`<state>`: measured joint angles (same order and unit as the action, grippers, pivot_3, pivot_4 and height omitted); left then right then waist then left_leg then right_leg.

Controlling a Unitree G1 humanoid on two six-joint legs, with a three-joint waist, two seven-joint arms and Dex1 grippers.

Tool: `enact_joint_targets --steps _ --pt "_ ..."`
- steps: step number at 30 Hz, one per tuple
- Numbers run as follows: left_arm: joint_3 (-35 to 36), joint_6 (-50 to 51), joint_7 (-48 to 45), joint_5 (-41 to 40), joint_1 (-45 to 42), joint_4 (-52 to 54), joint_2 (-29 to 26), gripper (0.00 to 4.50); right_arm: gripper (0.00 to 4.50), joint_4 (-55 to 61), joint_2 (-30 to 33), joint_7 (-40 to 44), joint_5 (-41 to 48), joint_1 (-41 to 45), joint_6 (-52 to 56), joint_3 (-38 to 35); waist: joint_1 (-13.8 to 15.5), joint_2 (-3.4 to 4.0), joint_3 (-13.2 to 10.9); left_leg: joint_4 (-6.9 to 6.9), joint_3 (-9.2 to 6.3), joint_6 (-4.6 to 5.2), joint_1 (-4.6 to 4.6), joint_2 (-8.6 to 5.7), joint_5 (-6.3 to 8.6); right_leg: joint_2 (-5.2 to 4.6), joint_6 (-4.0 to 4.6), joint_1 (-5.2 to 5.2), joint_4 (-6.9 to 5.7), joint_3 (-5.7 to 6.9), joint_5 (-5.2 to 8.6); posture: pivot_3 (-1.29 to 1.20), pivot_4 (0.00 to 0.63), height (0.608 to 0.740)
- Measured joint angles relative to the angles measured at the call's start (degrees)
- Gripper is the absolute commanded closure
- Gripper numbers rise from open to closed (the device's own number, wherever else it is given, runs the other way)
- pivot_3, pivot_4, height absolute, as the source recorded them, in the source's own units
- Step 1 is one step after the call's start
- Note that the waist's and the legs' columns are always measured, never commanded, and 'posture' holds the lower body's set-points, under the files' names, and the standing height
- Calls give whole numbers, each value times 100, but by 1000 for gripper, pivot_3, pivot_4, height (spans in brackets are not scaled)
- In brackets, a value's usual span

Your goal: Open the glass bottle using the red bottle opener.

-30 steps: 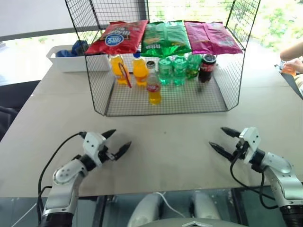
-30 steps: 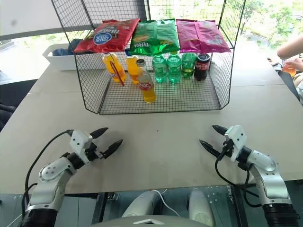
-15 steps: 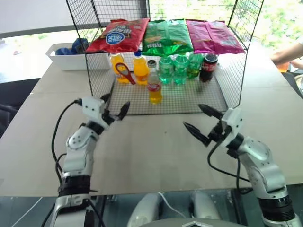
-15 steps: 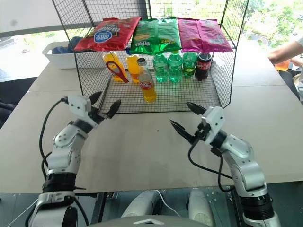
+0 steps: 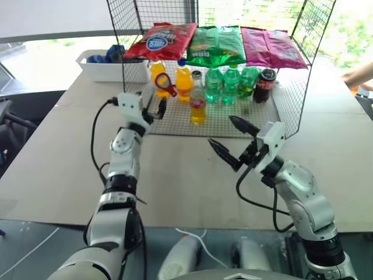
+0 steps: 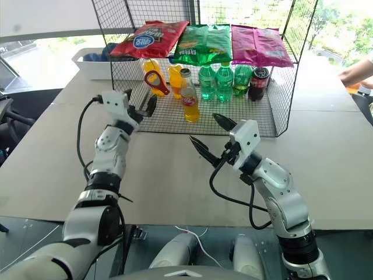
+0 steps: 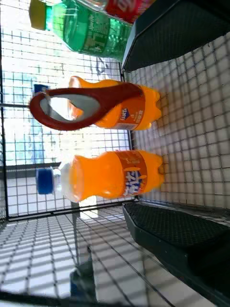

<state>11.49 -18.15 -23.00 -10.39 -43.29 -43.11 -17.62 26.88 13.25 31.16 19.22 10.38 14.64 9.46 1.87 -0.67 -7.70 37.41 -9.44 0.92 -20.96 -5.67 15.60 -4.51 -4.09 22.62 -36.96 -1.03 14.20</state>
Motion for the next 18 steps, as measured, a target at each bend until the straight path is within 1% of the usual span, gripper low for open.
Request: enact_joint_targets --steps 2,4,5,7,8,9,12,18 --pt "-25 -86 -95 -4 -119 -82 48 0 159 0 0 -27 -20 1 -1 4 -78 -1 1 -2 1 13 -4 -5 8 -8 1 4 1 -1 1 0 150 740" --pt "-33 -144 -226 -35 -125 -136 131 0 159 1 4 -51 -35 -7 -1 -3 -170 -1 0 -5 10 25 -27 -5 15 -8 2 20 15 -10 2 0 150 740" --pt "-40 -145 -277 -40 -102 -143 162 0 159 2 4 -71 -46 -15 -2 -5 -215 -1 0 -5 9 27 -42 -4 17 -9 2 37 16 -9 3 0 150 740" --pt "-40 -151 -305 -44 -89 -150 199 0 159 3 6 -97 -75 -52 -10 -21 -291 -5 3 2 18 30 -101 -7 18 -19 3 100 8 0 2 0 150 740" --pt "-39 -156 -295 -43 -85 -175 220 0 159 3 6 -124 -86 -96 -12 -22 -317 -5 3 4 14 30 -109 -9 18 -27 3 110 2 2 1 0 150 740" --pt "-36 -171 -277 -42 -87 -202 230 0 159 3 4 -138 -90 -113 -12 -21 -325 -6 2 3 12 30 -108 -12 18 -39 3 112 6 9 1 0 150 740" --pt "-17 -219 -119 -30 -171 -390 293 0 159 3 -1 -153 -95 -113 -40 -21 -334 -7 2 5 11 31 -104 -20 18 -38 2 110 10 14 1 0 150 740" --pt "27 -398 64 -8 -570 -756 365 0 159 1 -4 -154 -106 -112 -110 -11 -257 -11 1 16 13 31 -98 -20 18 -33 1 106 -3 12 0 0 150 740"
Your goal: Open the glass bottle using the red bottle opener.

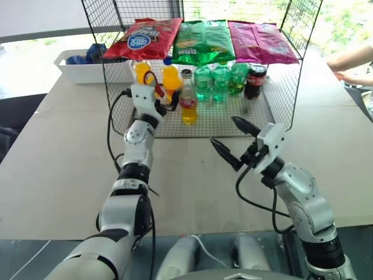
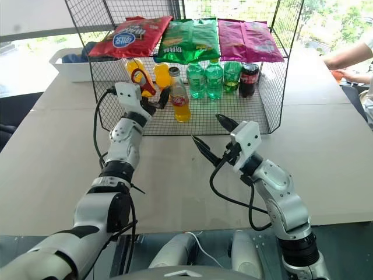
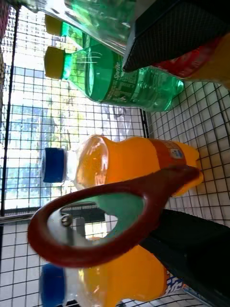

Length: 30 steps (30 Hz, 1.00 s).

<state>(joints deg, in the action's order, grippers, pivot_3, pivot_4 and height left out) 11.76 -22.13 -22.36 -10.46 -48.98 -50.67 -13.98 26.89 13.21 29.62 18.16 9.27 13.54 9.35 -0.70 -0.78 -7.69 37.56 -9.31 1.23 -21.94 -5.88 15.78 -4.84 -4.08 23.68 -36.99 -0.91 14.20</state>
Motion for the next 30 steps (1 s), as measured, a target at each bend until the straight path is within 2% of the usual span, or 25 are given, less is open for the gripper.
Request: enact_joint_targets --steps 8,10,12,17,19,24,30 --pt "152 -100 32 -97 -73 -257 6 0 159 -3 1 -36 -58 -1 -16 0 -17 0 0 -1 2 1 -1 0 1 0 0 3 0 -2 0 0 150 740" --pt "225 -100 36 -136 -73 -260 6 512 0 -3 1 -42 -91 -1 -23 0 -17 0 0 -1 3 1 -1 0 1 0 0 2 0 -2 0 0 150 740" --pt "341 -100 69 -246 -77 -279 7 1219 0 -3 0 -44 -109 -1 -36 0 -18 0 0 -1 3 1 -1 0 1 -1 0 3 0 -3 0 0 150 740" --pt "497 -100 93 -426 -156 -366 4 3720 0 -3 -3 -45 -129 -1 -47 4 -14 -2 1 2 2 1 -2 0 1 -1 0 2 -1 -2 0 0 150 740" --pt "571 -99 64 -495 -203 -366 1 4406 0 -3 -3 -44 -136 -1 -48 17 -18 -2 1 3 4 1 -2 0 1 -2 0 2 -1 -3 0 0 150 740" --pt "576 -90 -14 -558 -229 -366 -2 4406 0 -4 -5 -45 -145 -1 -51 26 -24 -3 2 4 4 1 -1 0 1 0 0 2 -5 -3 0 0 150 740" --pt "691 466 -520 -1112 -76 171 78 4406 0 -6 -19 -58 -182 3 -62 42 -30 -4 3 11 4 1 -1 0 1 -1 0 2 -9 -3 0 0 150 740"
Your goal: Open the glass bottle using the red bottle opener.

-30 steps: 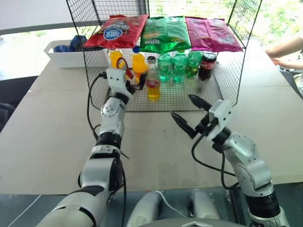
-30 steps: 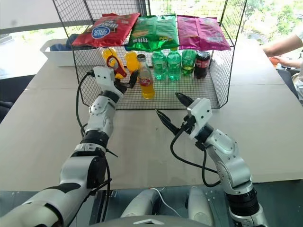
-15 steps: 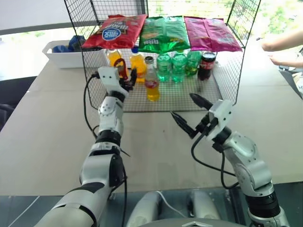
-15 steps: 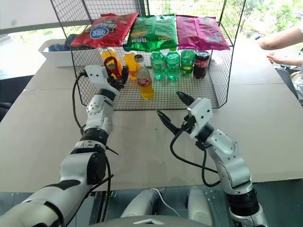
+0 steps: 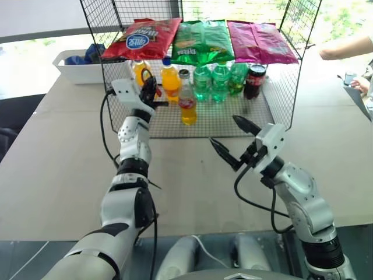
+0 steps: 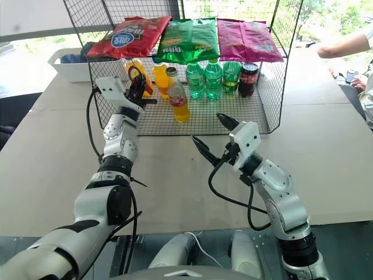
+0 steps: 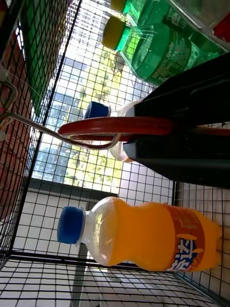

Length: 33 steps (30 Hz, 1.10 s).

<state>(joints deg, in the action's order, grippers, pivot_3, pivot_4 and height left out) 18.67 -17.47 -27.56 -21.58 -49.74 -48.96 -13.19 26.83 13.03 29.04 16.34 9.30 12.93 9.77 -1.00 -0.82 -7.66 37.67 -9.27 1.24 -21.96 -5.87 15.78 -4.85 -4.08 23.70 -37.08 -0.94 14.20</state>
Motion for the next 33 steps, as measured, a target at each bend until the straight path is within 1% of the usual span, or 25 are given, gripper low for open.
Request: enact_joint_targets --steps 4,7,12,15,19,23,27,28,31,33 --pt "60 593 -379 -414 217 414 76 4406 0 -2 -11 -28 -14 2 -5 4 -4 0 0 5 1 0 0 0 0 0 0 0 -4 -1 0 0 150 740" --pt "114 1452 -791 -935 514 981 101 4406 0 -2 -18 -36 -16 4 -17 19 -19 0 0 9 0 0 0 1 0 1 0 0 -8 -2 0 0 150 740" --pt "214 2260 -923 -1344 757 1401 96 4406 0 -15 -29 -48 -20 12 -66 37 -14 -1 1 30 1 0 0 1 0 3 0 -1 -26 -3 0 0 150 740" --pt "368 2779 -994 -1725 876 1751 77 4406 0 -39 -36 -62 -19 15 -69 39 -7 -2 1 42 1 0 1 1 1 4 0 -1 -39 -5 0 0 150 740" --pt "335 3410 -1237 -2001 1238 2443 -102 4406 0 -30 -44 -75 59 -30 24 44 -4 -5 3 45 10 0 8 2 1 5 1 -1 -50 -15 0 0 150 740" --pt "325 4269 -1474 -2421 1730 3080 -327 4406 0 113 122 -67 270 -279 554 48 -2 -5 3 45 12 2 7 2 2 5 2 0 -52 -19 1 0 150 740" --pt "294 5510 -1791 -3114 2213 3771 -708 4406 0 339 336 -38 771 -406 1371 31 3 -5 3 48 13 2 11 5 2 9 2 0 -56 -22 1 0 150 740" --pt "206 5783 -1884 -3253 2294 3964 -750 4406 0 387 328 -39 955 -389 1597 36 23 -5 3 49 13 2 13 5 3 9 2 -2 -57 -22 1 0 150 740" --pt "-36 6154 -2002 -3351 2399 4248 -773 4406 0 417 248 -41 1276 -275 1940 43 35 -5 3 53 16 2 14 4 3 9 3 -7 -57 -25 0 0 150 740" --pt "-350 6431 -2095 -3378 2485 4473 -748 4406 0 430 152 -79 1652 -81 2335 38 29 -6 3 53 19 4 16 4 4 8 3 -8 -56 -29 0 0 150 740"
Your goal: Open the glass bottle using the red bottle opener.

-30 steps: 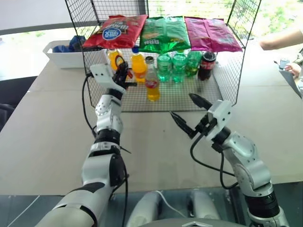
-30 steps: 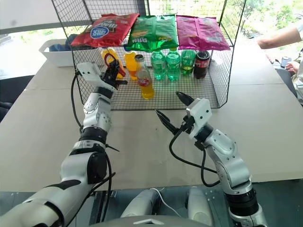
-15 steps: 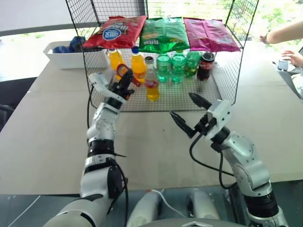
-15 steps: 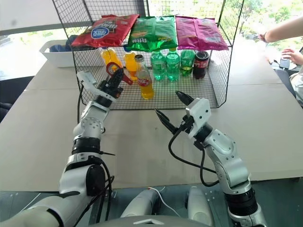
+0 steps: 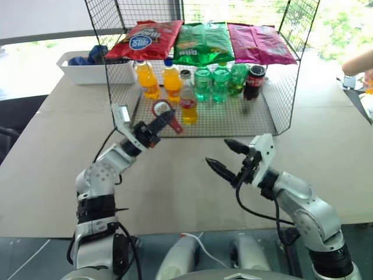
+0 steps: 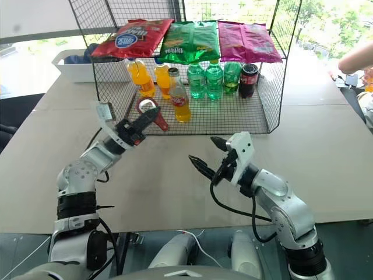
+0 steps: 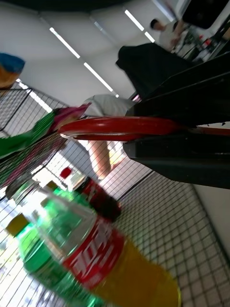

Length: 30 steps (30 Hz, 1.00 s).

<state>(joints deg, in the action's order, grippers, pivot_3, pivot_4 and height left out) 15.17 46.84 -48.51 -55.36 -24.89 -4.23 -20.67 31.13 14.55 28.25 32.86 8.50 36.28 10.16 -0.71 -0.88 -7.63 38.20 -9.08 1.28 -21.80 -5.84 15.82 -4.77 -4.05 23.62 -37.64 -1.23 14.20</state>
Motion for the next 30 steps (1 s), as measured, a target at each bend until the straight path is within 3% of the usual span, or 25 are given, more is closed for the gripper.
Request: enact_joint_targets --steps 5,14,22,26,30 --pt "-495 342 -42 -48 54 169 306 4406 0 80 -119 -94 891 341 863 -55 -4 0 0 -2 2 3 -2 1 2 -2 1 3 2 -3 0 0 150 740" --pt "-682 514 -311 -32 61 245 239 4406 0 287 15 -397 1791 557 1764 -142 -5 0 0 -5 8 5 -2 2 4 -12 1 7 4 -6 0 0 150 740" --pt "-679 523 -514 14 60 220 125 4406 0 289 -53 -582 1904 563 1584 -422 -1 0 0 -5 10 6 -2 2 4 -12 0 7 4 -6 0 0 150 740" --pt "-681 517 -688 23 59 212 54 4406 0 186 125 -606 1905 535 1429 -834 2 0 0 -5 13 10 -2 0 7 -11 0 7 5 -7 0 0 150 740" --pt "-684 481 -792 126 48 87 43 4406 0 139 512 -491 1848 338 1494 -791 -1 0 0 -8 15 11 -4 1 7 -12 1 7 8 -9 1 0 150 740"
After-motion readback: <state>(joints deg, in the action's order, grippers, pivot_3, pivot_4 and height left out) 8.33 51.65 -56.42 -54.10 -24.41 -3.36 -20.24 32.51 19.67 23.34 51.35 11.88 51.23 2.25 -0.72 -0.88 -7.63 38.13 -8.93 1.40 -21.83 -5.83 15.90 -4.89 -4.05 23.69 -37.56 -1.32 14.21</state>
